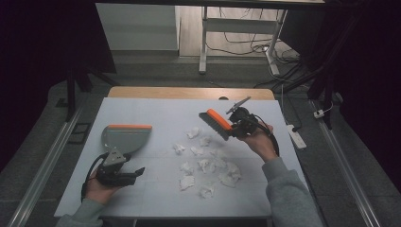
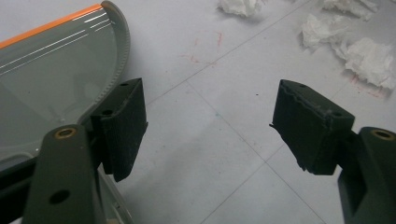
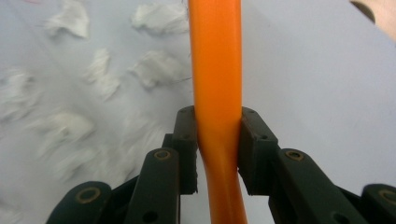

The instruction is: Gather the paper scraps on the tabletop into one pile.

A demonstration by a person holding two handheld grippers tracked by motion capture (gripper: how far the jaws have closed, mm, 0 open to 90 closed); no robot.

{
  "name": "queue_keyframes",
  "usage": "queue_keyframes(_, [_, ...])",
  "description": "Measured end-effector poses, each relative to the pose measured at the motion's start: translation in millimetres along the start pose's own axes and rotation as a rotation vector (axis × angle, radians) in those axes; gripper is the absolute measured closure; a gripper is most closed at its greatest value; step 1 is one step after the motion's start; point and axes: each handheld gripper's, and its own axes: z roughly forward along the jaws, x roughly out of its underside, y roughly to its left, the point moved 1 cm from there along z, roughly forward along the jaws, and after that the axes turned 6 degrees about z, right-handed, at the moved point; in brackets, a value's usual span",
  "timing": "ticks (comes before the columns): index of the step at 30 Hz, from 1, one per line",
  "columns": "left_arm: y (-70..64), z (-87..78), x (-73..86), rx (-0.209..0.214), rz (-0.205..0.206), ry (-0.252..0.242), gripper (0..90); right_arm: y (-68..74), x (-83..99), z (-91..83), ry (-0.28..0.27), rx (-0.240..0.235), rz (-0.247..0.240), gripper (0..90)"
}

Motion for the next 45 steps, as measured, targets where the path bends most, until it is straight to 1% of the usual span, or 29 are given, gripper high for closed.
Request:
queue_keyframes(1, [-0.1,0.3,-0.4,0.0,0.001,0.0,27.0,0.8,-4.8,5.5,0.01,0.019,-0.017,71.0])
queue_keyframes(2, [-0.2,0.5,-0.7,0.001,0.001,0.0,27.1,1.0,-9.7,11.0,0.02,0.028,-0.027,71.0])
queue_keyframes(5, [-0.6,0.9,-1.0,0.005,0.006,0.0,27.3,0.3,-25.4,27.7,0.053,0.034,-0.059,71.0])
queue_keyframes(7, [-0.4,0.9,-0.8,0.005,0.007,0.0,27.4,0.3,-33.7,34.9,0.069,0.046,-0.085,71.0])
queue_keyframes(9, [0.2,0.6,-0.4,0.007,0.002,-0.004,27.4,1.5,-42.6,40.7,0.085,0.052,-0.113,71.0])
queue_keyframes(11, [0.9,0.4,0.3,0.008,0.0,-0.007,27.6,5.0,-49.9,45.2,0.104,0.08,-0.16,71.1])
queue_keyframes(13, [1.7,0.7,0.8,0.009,-0.002,-0.004,27.7,6.9,-56.4,49.4,0.129,0.088,-0.203,71.1])
queue_keyframes(15, [1.8,0.8,1.0,0.009,-0.002,-0.005,27.7,8.3,-61.1,53.7,0.142,0.091,-0.224,71.0])
queue_keyframes(16, [1.8,0.5,1.1,0.01,-0.003,-0.007,27.7,8.8,-62.5,55.8,0.145,0.081,-0.227,71.1])
queue_keyframes(17, [1.9,0.4,1.2,0.009,-0.003,-0.008,27.7,9.7,-63.2,58.5,0.154,0.076,-0.245,71.1])
queue_keyframes(18, [2.1,0.3,1.4,0.007,-0.003,-0.009,27.7,11.4,-63.0,59.9,0.165,0.076,-0.244,71.1])
queue_keyframes(19, [2.5,0.3,1.7,0.006,-0.006,-0.01,27.7,12.6,-62.3,62.2,0.175,0.07,-0.262,71.1])
queue_keyframes(20, [3.0,0.1,2.0,0.006,-0.007,-0.01,27.7,14.9,-61.9,62.6,0.172,0.065,-0.276,71.2])
queue_keyframes(22, [4.0,0.2,2.4,0.011,-0.015,-0.012,27.7,23.4,-61.3,62.4,0.187,0.061,-0.304,71.2])
queue_keyframes(23, [4.3,0.0,2.3,0.012,-0.019,-0.014,27.7,27.8,-60.4,62.3,0.197,0.062,-0.324,71.2])
queue_keyframes(24, [4.2,-0.3,2.3,0.011,-0.019,-0.015,27.7,32.2,-59.3,61.6,0.205,0.061,-0.357,71.2])
queue_keyframes(25, [3.8,-0.5,2.2,0.01,-0.018,-0.015,27.7,35.0,-58.3,61.0,0.206,0.054,-0.363,71.2])
queue_keyframes(26, [3.6,-0.6,2.2,0.009,-0.016,-0.015,27.7,37.9,-57.0,59.7,0.211,0.046,-0.375,71.2])
queue_keyframes(28, [3.2,-0.7,2.3,0.009,-0.011,-0.012,27.7,44.6,-52.4,56.1,0.219,0.029,-0.382,71.2])
queue_keyframes(29, [3.0,-0.7,2.3,0.009,-0.012,-0.013,27.7,47.1,-49.4,53.9,0.223,0.013,-0.394,71.2])
queue_keyframes(30, [3.0,-0.8,2.4,0.008,-0.012,-0.013,27.7,50.0,-45.6,51.4,0.222,0.007,-0.406,71.2])
queue_keyframes(32, [3.1,-0.5,2.4,0.008,-0.013,-0.012,27.7,54.6,-38.1,44.5,0.231,-0.029,-0.42,71.2])
queue_keyframes(34, [2.7,0.1,2.3,0.008,-0.011,-0.01,27.7,57.7,-30.1,36.8,0.219,-0.06,-0.421,71.1])
queue_keyframes(35, [2.3,0.3,2.1,0.008,-0.01,-0.008,27.7,58.0,-27.1,32.4,0.2,-0.067,-0.421,71.1])
queue_keyframes(38, [1.1,0.7,1.5,0.009,-0.005,-0.007,27.7,54.5,-21.1,19.4,0.139,-0.055,-0.379,71.0])
queue_keyframes(39, [0.8,0.8,1.3,0.008,-0.004,-0.007,27.7,52.6,-20.0,15.8,0.115,-0.053,-0.353,71.1])
queue_keyframes(41, [0.5,0.5,1.3,0.006,-0.004,-0.008,27.9,46.6,-19.2,9.3,0.066,-0.033,-0.316,71.1])
queue_keyframes(43, [0.5,0.4,1.5,0.003,-0.004,-0.01,27.9,42.0,-19.3,4.1,0.034,-0.015,-0.267,71.1])
queue_keyframes(45, [0.7,0.2,1.6,0.004,-0.006,-0.011,28.0,39.3,-19.5,0.2,0.013,-0.003,-0.238,71.1])
